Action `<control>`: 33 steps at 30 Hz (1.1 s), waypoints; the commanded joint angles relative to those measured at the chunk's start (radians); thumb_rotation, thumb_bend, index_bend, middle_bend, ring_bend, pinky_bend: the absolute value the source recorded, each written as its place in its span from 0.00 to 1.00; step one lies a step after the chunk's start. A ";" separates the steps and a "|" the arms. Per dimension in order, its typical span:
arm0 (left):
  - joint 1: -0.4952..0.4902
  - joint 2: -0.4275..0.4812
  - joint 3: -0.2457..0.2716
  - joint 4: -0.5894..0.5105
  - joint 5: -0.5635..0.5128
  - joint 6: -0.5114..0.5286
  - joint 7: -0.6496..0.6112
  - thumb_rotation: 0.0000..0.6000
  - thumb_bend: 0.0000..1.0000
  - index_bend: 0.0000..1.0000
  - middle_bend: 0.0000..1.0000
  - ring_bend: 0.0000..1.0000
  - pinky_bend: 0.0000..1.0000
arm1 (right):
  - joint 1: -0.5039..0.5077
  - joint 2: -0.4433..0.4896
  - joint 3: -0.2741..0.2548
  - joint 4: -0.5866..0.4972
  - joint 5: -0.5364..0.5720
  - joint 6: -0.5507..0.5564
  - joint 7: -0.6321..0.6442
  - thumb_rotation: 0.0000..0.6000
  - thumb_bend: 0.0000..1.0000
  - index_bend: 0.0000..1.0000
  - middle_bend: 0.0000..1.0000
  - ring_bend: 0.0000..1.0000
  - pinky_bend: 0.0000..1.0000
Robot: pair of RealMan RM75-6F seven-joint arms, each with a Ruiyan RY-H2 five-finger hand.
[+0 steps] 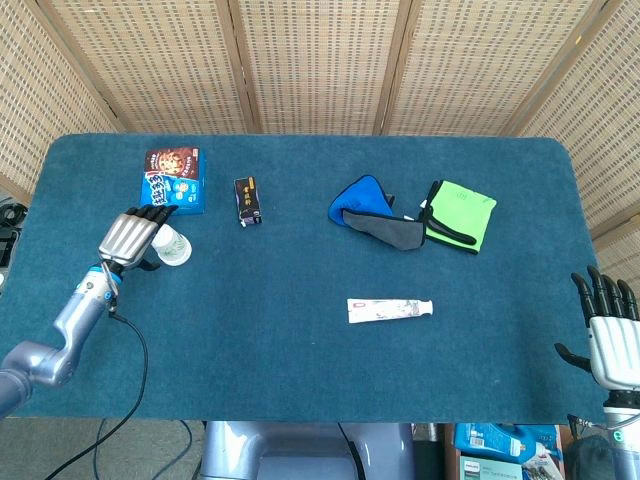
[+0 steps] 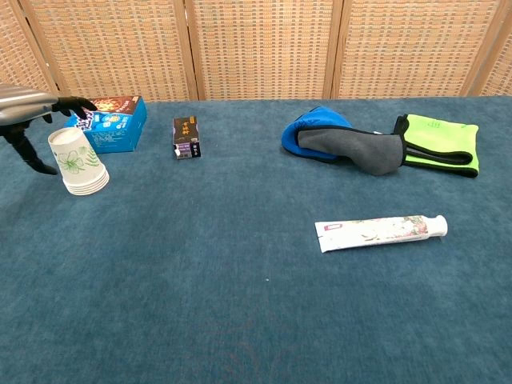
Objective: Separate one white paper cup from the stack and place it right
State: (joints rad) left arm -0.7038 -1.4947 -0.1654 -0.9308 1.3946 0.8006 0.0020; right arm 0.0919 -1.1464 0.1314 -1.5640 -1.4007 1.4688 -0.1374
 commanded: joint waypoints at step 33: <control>0.059 0.043 -0.113 -0.197 -0.049 0.256 -0.693 1.00 0.17 0.46 0.50 0.48 0.50 | 0.029 -0.011 -0.008 0.016 -0.039 -0.012 -0.001 1.00 0.06 0.00 0.00 0.00 0.00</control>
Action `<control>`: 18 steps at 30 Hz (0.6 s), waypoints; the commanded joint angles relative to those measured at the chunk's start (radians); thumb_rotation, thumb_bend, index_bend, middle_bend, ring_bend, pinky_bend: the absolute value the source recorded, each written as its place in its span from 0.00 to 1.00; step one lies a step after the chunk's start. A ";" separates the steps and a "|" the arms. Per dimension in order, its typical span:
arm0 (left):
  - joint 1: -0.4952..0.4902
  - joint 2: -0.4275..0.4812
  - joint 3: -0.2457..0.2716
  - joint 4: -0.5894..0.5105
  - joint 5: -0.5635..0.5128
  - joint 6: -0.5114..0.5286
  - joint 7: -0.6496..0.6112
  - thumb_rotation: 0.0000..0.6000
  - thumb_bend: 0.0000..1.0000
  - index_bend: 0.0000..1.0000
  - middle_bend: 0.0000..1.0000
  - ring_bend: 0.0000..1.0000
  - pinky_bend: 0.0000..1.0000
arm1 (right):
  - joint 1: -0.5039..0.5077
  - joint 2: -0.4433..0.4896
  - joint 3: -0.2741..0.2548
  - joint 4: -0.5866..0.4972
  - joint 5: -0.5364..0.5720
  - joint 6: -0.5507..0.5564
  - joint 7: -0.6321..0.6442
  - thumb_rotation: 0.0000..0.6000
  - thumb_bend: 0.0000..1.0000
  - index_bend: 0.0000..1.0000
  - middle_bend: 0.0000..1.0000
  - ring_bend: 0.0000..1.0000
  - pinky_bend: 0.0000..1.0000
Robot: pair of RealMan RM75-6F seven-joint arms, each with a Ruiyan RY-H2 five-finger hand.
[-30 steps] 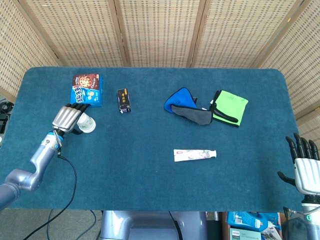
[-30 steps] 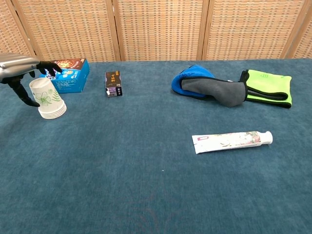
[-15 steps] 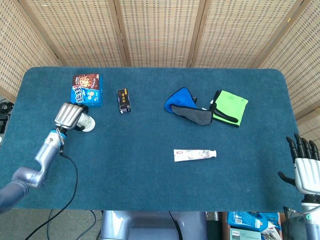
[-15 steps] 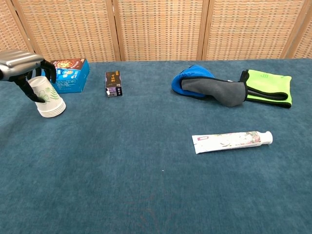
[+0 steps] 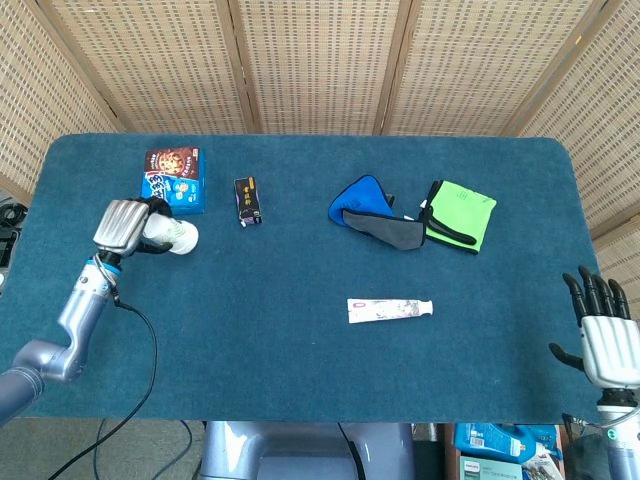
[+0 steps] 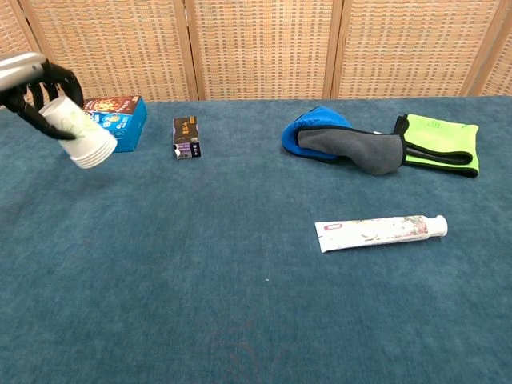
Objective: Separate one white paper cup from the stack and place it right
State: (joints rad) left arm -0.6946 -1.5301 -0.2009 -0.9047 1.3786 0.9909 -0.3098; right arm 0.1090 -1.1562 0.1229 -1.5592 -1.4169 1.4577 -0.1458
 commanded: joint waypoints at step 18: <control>-0.077 0.028 -0.083 -0.337 0.028 -0.136 -0.918 1.00 0.17 0.46 0.50 0.48 0.50 | 0.199 -0.039 -0.025 0.289 -0.341 0.020 0.243 1.00 0.07 0.07 0.00 0.00 0.00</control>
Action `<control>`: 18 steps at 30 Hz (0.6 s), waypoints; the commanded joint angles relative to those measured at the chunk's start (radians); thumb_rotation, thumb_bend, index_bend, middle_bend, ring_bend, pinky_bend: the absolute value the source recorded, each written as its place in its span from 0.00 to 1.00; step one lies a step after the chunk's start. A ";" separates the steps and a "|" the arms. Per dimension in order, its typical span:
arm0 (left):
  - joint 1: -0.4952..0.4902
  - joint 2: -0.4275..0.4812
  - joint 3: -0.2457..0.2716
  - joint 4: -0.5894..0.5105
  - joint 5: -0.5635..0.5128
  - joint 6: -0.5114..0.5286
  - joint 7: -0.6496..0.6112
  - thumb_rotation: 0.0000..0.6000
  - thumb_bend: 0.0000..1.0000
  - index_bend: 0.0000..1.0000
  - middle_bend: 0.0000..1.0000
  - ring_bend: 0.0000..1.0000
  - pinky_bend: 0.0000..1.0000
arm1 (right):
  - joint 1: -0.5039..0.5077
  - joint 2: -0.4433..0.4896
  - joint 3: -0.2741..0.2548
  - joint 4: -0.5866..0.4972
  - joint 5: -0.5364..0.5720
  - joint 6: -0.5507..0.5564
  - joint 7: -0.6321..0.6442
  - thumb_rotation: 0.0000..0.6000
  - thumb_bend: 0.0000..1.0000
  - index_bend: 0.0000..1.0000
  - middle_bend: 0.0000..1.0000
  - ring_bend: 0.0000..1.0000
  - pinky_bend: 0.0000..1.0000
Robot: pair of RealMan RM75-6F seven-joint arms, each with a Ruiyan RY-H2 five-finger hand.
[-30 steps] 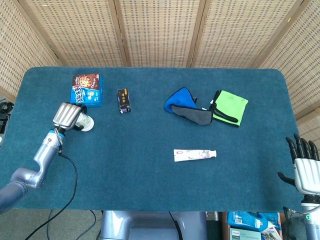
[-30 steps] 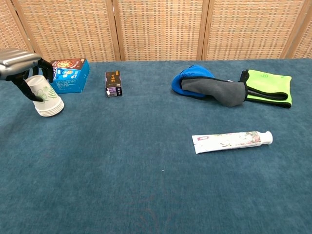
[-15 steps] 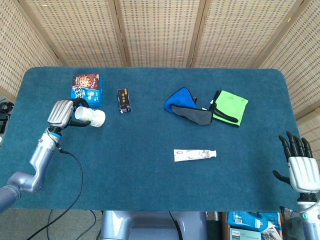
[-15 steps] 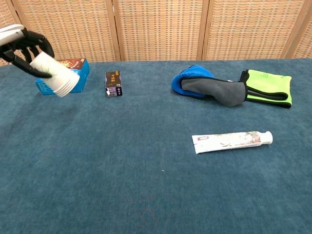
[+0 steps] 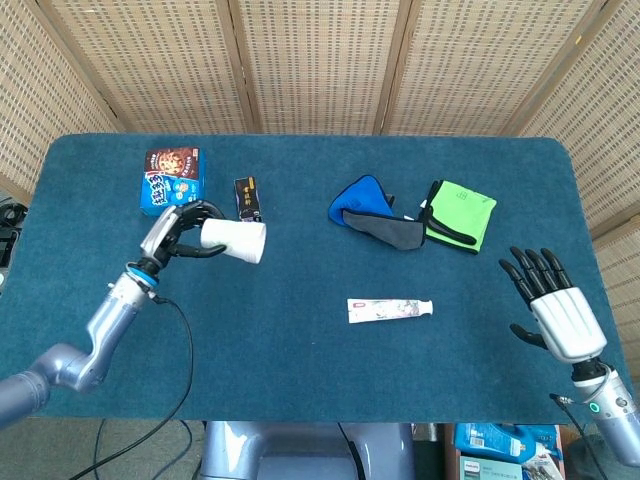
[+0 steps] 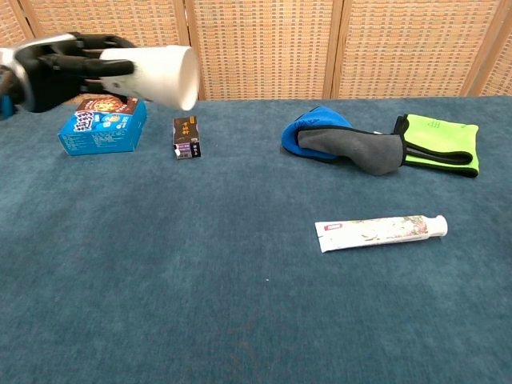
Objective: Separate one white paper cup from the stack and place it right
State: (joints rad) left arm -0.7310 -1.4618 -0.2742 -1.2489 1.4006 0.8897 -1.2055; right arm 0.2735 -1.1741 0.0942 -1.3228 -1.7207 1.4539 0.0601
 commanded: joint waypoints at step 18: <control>-0.200 -0.202 -0.049 0.060 -0.034 -0.155 -0.032 1.00 0.18 0.46 0.50 0.48 0.50 | 0.214 -0.061 0.038 0.156 -0.161 0.083 0.142 1.00 0.20 0.34 0.23 0.10 0.03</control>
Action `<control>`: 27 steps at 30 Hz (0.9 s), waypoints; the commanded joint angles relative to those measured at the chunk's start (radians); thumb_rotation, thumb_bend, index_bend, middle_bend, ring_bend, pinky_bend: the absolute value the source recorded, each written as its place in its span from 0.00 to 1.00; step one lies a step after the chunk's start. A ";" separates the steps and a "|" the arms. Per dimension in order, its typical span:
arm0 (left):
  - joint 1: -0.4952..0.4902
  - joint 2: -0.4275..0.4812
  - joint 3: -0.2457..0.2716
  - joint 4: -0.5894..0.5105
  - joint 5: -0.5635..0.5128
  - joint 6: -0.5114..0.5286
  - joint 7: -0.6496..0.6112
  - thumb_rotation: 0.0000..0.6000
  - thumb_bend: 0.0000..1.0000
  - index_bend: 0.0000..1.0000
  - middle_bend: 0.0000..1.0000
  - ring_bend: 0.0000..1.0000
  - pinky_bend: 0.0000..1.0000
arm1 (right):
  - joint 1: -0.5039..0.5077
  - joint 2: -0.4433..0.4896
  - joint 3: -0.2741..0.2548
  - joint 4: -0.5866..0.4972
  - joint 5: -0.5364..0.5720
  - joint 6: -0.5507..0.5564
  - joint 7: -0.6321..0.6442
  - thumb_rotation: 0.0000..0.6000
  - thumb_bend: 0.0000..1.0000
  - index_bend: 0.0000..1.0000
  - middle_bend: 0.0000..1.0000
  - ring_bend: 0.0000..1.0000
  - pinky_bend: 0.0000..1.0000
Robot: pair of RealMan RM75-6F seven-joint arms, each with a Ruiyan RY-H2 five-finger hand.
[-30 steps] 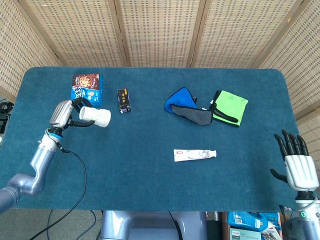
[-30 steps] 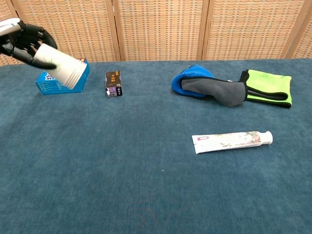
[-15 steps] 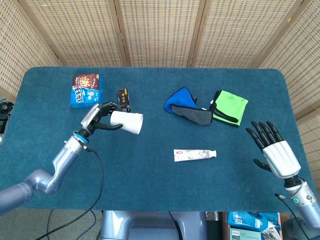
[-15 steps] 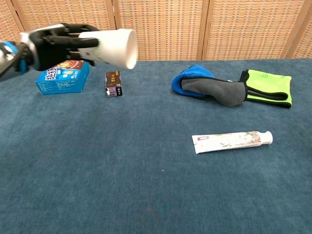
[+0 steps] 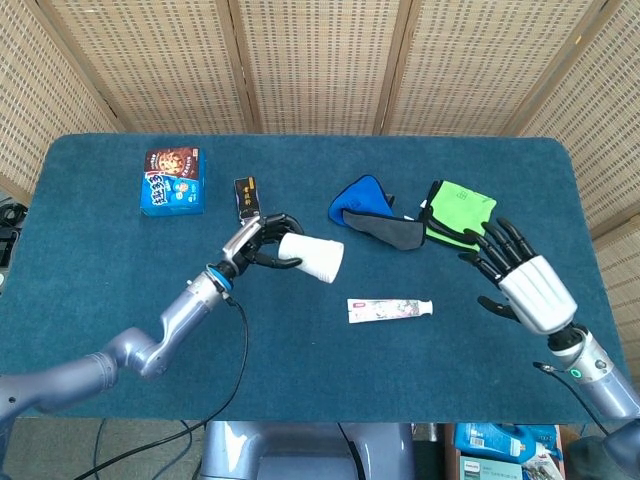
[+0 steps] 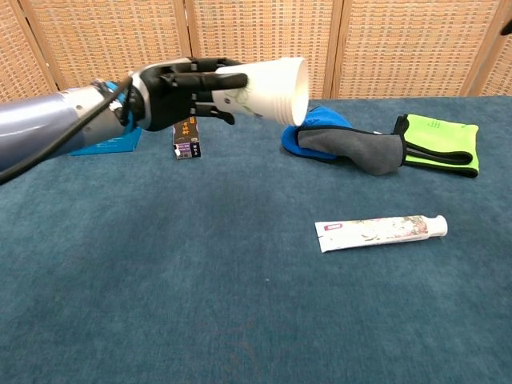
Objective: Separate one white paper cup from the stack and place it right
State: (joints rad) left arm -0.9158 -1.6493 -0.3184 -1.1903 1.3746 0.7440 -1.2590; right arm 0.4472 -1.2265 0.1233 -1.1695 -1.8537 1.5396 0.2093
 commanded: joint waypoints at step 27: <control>-0.078 -0.076 -0.075 -0.043 -0.136 -0.077 0.180 1.00 0.19 0.46 0.50 0.48 0.50 | 0.278 -0.125 0.011 -0.005 -0.060 -0.107 -0.072 1.00 0.33 0.48 0.32 0.18 0.19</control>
State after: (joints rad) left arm -0.9942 -1.7251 -0.3936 -1.2333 1.2386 0.6669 -1.0787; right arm 0.7214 -1.3481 0.1347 -1.1776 -1.9159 1.4328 0.1374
